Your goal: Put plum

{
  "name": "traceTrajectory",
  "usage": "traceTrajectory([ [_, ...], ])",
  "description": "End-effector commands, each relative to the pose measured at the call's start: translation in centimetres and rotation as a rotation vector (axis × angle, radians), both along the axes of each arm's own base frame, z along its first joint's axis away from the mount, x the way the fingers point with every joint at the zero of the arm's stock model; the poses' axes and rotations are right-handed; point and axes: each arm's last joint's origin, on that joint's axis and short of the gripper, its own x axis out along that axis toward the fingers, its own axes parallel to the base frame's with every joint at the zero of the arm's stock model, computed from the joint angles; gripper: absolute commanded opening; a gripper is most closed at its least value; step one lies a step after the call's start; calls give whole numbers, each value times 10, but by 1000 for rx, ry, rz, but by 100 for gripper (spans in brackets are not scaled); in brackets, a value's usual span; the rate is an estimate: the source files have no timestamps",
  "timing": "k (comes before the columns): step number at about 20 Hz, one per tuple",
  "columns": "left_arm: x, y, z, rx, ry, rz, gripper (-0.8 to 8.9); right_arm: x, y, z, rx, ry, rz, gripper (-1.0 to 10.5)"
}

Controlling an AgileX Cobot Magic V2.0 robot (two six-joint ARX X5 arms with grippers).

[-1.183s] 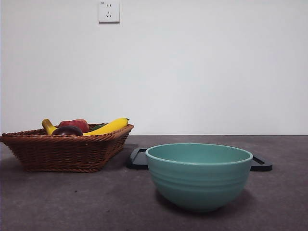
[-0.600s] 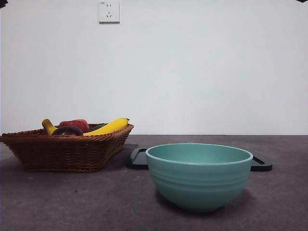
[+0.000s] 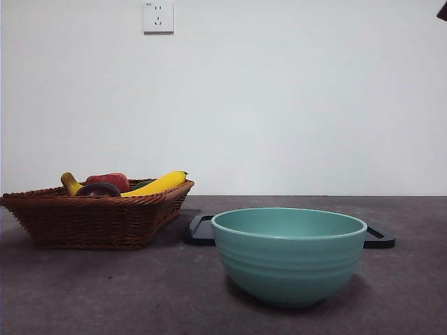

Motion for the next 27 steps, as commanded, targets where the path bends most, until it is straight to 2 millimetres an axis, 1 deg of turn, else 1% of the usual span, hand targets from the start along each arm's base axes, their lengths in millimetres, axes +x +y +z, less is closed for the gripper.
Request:
traceTrajectory([
  [1,2,-1,6,-10,-25,1,477,1,1,5,4,-25,10,382],
  [9,6,-2,8,-37,-34,31,472,1,1,5,7,-20,5,382],
  [12,14,-3,8,-14,-48,72,469,2,1,6,12,-19,0,382],
  [14,24,-6,10,15,-51,104,468,2,1,6,16,-20,-4,382],
  [16,39,-11,15,68,-49,139,468,2,2,6,17,-24,-4,382],
  [18,58,-18,19,113,-41,160,463,2,2,6,18,-25,-4,382],
  [20,79,-26,19,160,-24,180,463,2,2,6,18,-25,-4,382],
  [22,100,-35,12,207,14,189,459,2,2,6,18,-25,-4,382],
  [24,118,-43,-1,256,53,198,459,2,2,6,18,-25,-4,382],
  [27,142,-52,-27,330,118,210,459,2,2,6,18,-25,-4,382],
])
